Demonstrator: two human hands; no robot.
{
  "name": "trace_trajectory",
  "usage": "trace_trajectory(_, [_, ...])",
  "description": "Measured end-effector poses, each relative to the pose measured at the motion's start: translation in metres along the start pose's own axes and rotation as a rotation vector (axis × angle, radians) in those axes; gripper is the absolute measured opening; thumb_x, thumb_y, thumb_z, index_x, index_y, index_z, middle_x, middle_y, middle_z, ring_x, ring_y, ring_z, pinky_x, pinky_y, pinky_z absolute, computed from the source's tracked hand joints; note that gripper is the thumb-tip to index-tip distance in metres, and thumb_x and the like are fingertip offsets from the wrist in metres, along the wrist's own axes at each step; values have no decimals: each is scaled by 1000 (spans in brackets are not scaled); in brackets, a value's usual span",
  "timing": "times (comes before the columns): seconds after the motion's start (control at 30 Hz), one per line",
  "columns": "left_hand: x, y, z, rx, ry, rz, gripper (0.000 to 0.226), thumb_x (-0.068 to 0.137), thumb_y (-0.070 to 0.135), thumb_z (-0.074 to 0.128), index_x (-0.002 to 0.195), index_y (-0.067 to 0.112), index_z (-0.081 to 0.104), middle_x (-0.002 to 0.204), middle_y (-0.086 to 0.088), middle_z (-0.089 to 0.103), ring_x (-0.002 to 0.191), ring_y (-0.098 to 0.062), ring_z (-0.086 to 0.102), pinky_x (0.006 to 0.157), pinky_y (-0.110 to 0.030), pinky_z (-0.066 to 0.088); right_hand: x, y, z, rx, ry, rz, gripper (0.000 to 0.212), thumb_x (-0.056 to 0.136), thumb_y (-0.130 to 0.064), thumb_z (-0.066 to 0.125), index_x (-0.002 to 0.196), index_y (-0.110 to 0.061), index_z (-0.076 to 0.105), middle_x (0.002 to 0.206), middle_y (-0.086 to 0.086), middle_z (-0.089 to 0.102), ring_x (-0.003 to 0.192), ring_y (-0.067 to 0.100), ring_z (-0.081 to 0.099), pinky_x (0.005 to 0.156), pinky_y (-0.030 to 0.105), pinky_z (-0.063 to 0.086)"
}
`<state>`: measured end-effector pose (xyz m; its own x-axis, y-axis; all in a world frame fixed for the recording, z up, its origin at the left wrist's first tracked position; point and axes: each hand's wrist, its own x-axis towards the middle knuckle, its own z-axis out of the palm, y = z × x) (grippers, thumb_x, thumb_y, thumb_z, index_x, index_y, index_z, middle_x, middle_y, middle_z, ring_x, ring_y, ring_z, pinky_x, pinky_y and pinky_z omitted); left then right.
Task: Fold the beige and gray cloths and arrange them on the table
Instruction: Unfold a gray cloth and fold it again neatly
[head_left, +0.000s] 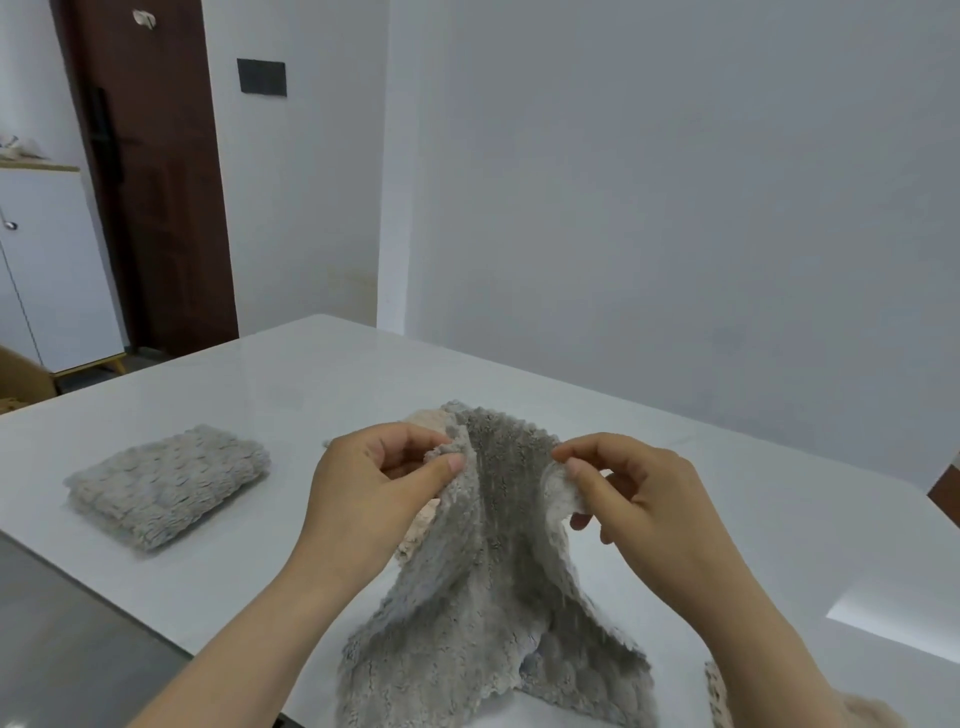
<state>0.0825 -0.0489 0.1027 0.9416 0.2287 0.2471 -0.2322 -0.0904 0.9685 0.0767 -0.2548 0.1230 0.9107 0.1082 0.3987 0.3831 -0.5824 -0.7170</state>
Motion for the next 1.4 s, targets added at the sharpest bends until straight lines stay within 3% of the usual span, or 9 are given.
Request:
trace_trajectory(0.13, [-3, 1, 0, -13, -18, 33, 19, 80, 8, 71, 76, 27, 75, 71, 4, 75, 64, -4, 67, 65, -13, 55, -2, -4, -5, -40, -96, -17, 32, 97, -15, 49, 101, -42, 66, 67, -10, 72, 55, 11, 61, 60, 26, 53])
trace_trajectory(0.27, [-7, 1, 2, -28, -40, 43, 21, 81, 10, 70, 78, 30, 76, 75, 2, 75, 69, -8, 67, 74, -22, 56, -4, -4, -5, -8, -106, -19, 31, 90, -13, 60, 102, -40, 68, 83, -18, 72, 61, 5, 67, 60, 24, 53])
trace_trajectory(0.37, [-8, 2, 3, -32, -47, 57, 16, 80, 11, 71, 80, 26, 77, 75, -5, 74, 64, -12, 63, 68, -24, 55, -4, -3, -1, 58, -67, -10, 20, 84, -17, 70, 97, -32, 72, 85, -17, 71, 61, 9, 69, 59, 18, 49])
trace_trajectory(0.5, [-9, 4, 5, -73, -53, 38, 3, 75, 8, 76, 76, 11, 75, 68, -7, 72, 56, -10, 63, 57, -21, 55, -2, -6, 3, 46, -13, -54, 9, 81, -21, 75, 79, -29, 71, 73, -13, 70, 57, 9, 66, 52, 12, 44])
trace_trajectory(0.67, [-10, 1, 5, -112, -70, 14, 10, 77, 0, 72, 79, 9, 74, 72, -10, 73, 61, -18, 68, 63, -24, 59, 1, -10, 5, -80, 31, -123, 16, 79, -25, 74, 66, -27, 65, 64, -12, 64, 60, 9, 59, 54, 12, 42])
trace_trajectory(0.8, [-11, 3, 6, -81, -88, 23, 14, 77, -1, 72, 80, 12, 74, 72, -8, 74, 65, -21, 70, 65, -27, 60, 0, -12, 16, -170, 98, -180, 19, 76, -28, 73, 64, -29, 58, 79, -10, 60, 74, 13, 58, 60, 23, 47])
trace_trajectory(0.93, [-15, 6, 6, -73, -79, 42, 13, 75, 1, 75, 74, 14, 73, 67, -7, 72, 62, -19, 69, 62, -22, 57, -3, -18, 25, -35, 85, -150, 17, 73, -21, 73, 65, -26, 58, 88, -16, 67, 67, 7, 54, 58, 14, 37])
trace_trajectory(1.07, [-18, 7, 5, -91, -83, 45, 13, 75, 2, 75, 72, 15, 74, 68, -6, 73, 64, -21, 70, 63, -23, 57, -2, -22, 28, 11, 83, -110, 14, 75, -22, 73, 66, -24, 62, 80, -15, 67, 58, 2, 50, 57, 12, 33])
trace_trajectory(1.4, [-19, 6, 3, -83, -95, 58, 15, 76, 3, 74, 71, 17, 74, 70, -4, 74, 67, -21, 71, 67, -26, 58, 0, -22, 31, -36, 53, -88, 13, 79, -31, 73, 70, -25, 64, 74, -18, 61, 56, 0, 50, 55, 10, 34])
